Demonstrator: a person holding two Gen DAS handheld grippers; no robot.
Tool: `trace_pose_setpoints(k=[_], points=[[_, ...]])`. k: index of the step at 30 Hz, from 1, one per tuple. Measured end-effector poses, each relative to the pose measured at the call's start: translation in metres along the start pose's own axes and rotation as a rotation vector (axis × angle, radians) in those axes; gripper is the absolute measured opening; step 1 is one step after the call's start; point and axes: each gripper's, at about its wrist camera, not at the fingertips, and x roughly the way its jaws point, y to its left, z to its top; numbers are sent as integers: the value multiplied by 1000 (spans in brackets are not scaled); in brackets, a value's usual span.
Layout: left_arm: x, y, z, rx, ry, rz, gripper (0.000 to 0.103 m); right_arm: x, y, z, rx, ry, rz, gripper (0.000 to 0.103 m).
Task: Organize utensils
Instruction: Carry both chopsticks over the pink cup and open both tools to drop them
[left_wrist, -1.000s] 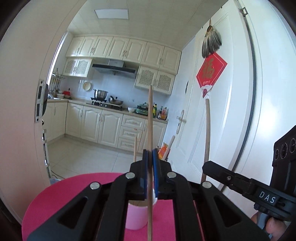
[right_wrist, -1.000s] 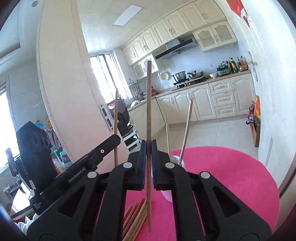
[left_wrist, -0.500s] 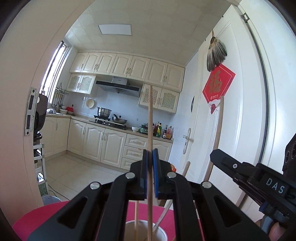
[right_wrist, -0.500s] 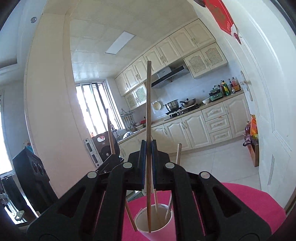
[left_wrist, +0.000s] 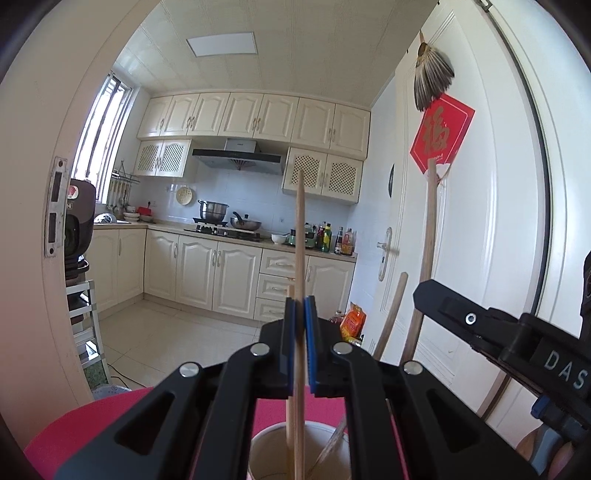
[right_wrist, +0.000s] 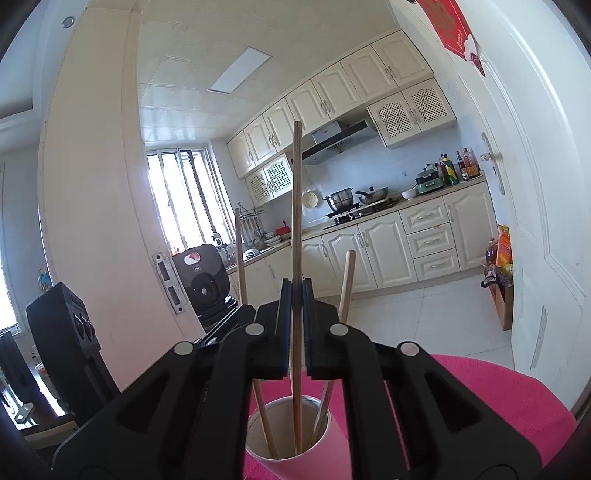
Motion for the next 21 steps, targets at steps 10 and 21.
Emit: trace_pose_setpoints(k=[10,21], points=[[-18,10,1,-16,49,34,29,-7,5,-12,-18,53,-33,6],[-45,20,9,-11,89,70,47,-5,11,-16,-9,135,-86,7]])
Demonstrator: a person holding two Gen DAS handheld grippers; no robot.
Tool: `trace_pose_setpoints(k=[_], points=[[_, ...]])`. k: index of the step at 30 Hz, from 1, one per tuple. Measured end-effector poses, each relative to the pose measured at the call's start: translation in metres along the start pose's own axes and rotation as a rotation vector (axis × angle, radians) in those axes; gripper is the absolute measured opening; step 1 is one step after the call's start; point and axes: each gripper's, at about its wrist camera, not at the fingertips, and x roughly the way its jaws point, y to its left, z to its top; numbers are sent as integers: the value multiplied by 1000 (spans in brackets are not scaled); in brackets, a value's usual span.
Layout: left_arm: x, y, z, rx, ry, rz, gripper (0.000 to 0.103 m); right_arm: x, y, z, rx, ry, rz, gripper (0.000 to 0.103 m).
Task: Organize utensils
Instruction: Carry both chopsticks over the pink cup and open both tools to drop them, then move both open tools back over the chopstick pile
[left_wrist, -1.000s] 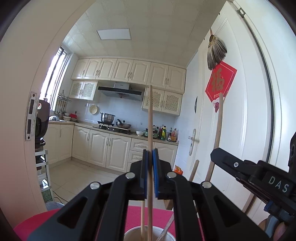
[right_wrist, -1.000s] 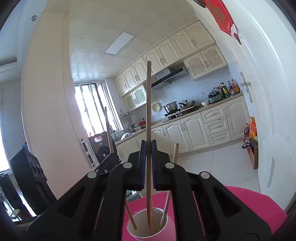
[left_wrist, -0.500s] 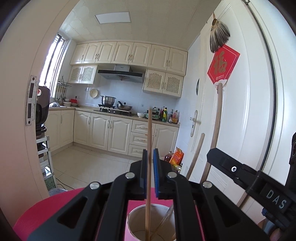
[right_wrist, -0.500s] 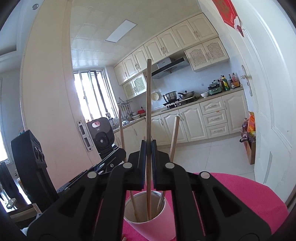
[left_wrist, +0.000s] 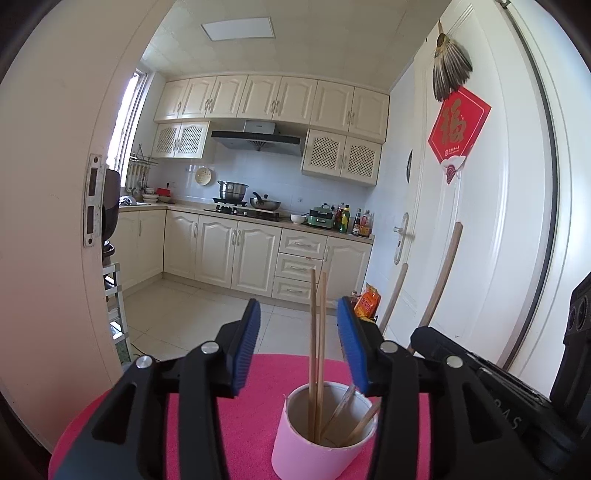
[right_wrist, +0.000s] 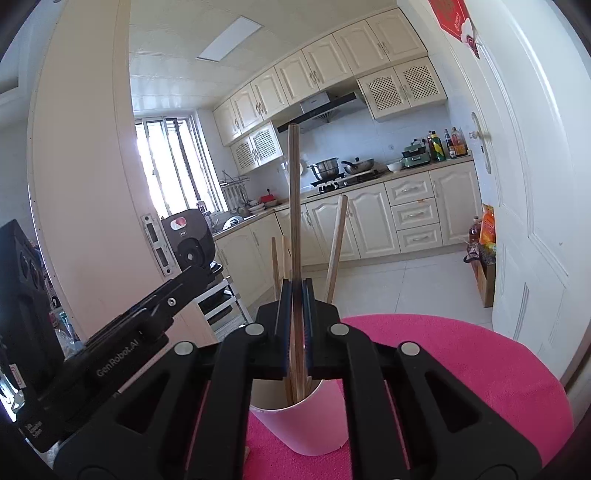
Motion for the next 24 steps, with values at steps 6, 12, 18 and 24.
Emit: trace_pose_setpoints(k=[6,12,18,24], points=[[-19,5,3,9,27,15,55,-9,6,-1,5,24,-36,7],[-45,17,5,9,73,25,60,-28,14,0,1,28,-63,7],[-66,36,-4,-11,219,29,60,-45,26,-8,-16,100,-59,7],[-70,67,-37,-89,510,21,60,-48,42,-35,-45,252,-61,7]])
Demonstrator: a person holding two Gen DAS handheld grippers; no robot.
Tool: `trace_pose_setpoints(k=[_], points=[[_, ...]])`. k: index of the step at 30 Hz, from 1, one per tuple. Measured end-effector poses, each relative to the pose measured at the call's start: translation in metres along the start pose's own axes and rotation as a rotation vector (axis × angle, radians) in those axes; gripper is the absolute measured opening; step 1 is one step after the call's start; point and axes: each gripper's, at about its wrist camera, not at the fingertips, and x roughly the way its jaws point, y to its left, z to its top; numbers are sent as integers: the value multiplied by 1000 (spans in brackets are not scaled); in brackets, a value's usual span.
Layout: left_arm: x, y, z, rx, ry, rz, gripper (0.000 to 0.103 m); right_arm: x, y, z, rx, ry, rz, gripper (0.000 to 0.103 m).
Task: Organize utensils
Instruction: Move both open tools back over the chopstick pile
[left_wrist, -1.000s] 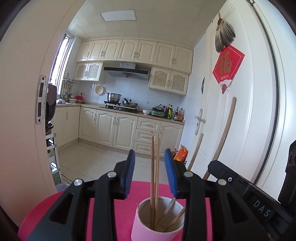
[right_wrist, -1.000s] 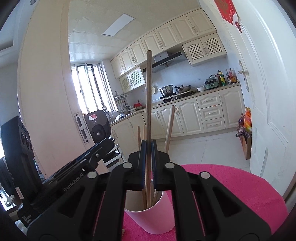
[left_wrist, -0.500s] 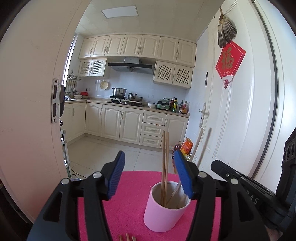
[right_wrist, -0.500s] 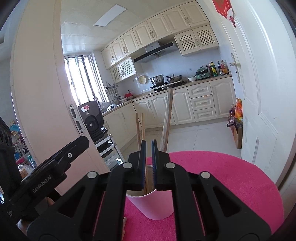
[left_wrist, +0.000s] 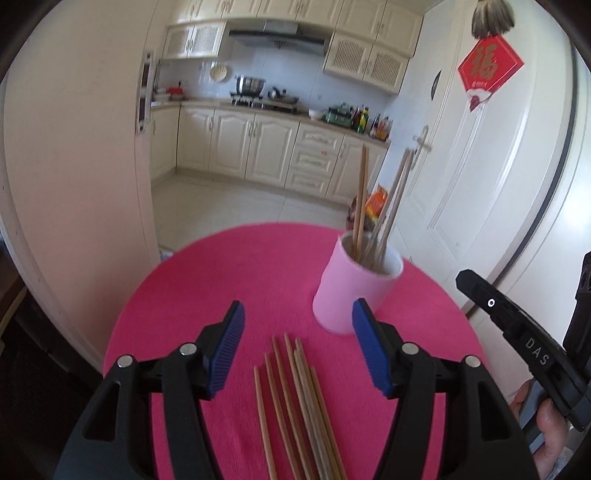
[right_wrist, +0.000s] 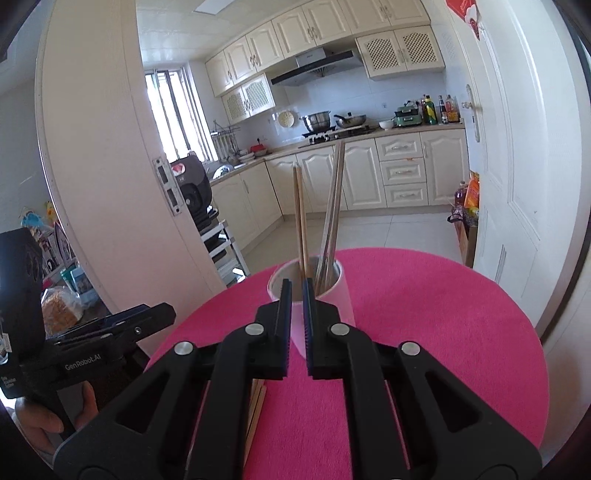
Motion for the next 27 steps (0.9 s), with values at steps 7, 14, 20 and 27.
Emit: trace_pose_setpoints(k=[7,14,20,27], points=[[25,24,-49,2,301,61,60,28,12,-41,6,291,16,7],[35,35,-84,-6,426,87,60,46,25,-80,-6,523,24,7],[32,37,-95,-24,438,97,60,50,33,-88,-24,605,18,7],[37,22,-95,47,436,166,43,60,43,-91,-52,667,16,7]])
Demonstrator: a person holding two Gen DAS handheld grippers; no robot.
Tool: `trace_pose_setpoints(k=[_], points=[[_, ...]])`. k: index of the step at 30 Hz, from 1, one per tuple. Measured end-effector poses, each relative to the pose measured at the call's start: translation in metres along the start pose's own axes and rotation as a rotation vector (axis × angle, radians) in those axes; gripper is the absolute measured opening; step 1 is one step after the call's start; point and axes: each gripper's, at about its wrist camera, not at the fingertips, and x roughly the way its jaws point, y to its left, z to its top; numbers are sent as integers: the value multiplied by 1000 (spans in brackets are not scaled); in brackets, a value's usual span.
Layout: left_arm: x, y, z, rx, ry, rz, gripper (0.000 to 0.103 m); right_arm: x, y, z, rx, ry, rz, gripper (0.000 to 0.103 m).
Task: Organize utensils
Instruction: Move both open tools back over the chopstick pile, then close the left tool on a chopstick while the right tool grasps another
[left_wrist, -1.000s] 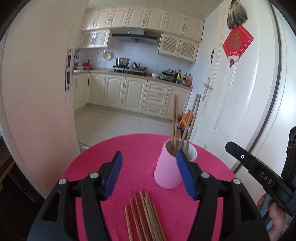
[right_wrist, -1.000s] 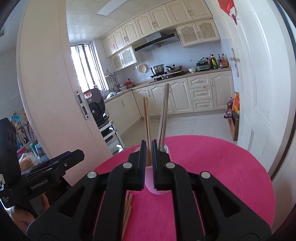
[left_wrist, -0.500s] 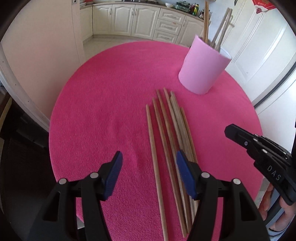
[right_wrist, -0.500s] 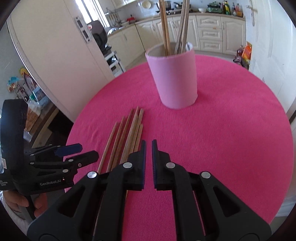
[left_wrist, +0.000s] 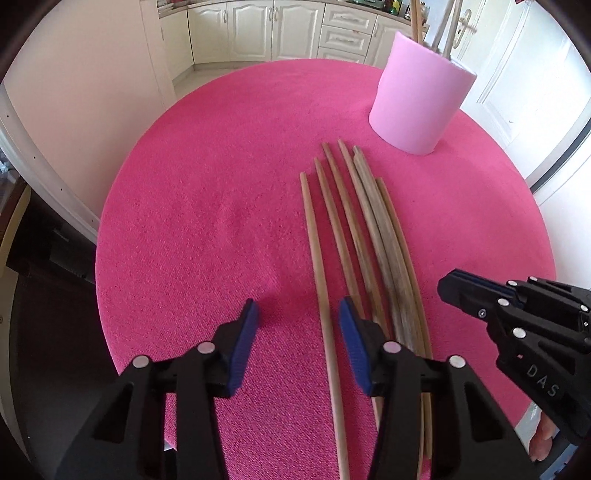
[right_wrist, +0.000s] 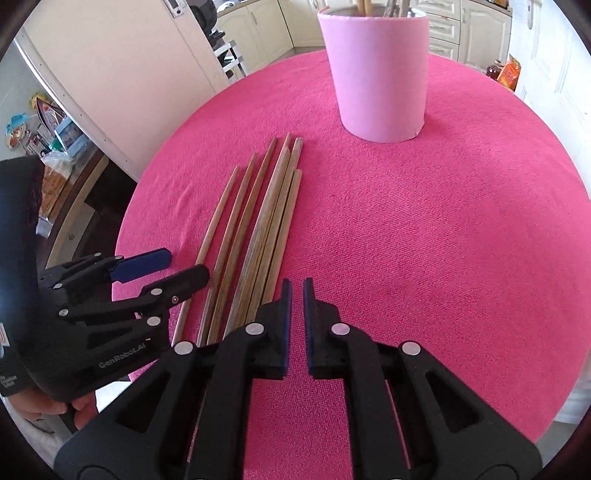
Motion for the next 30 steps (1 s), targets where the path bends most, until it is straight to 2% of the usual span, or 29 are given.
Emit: trace_pose_setpoints(k=[6,20,26,30], points=[[-6,-2,2,5,-11,20,32,7,9,7,-17,27,-7,7],[-4,3,-1,-1,-16,19,26,18,21,20,-56,114,-81,9],[-4,10,1,-33,-18,21,12,23,27,25,-112,131,-143,10],[-5,20,2,-84,-20,-15,6,20,20,22,-119,113,-117,10]])
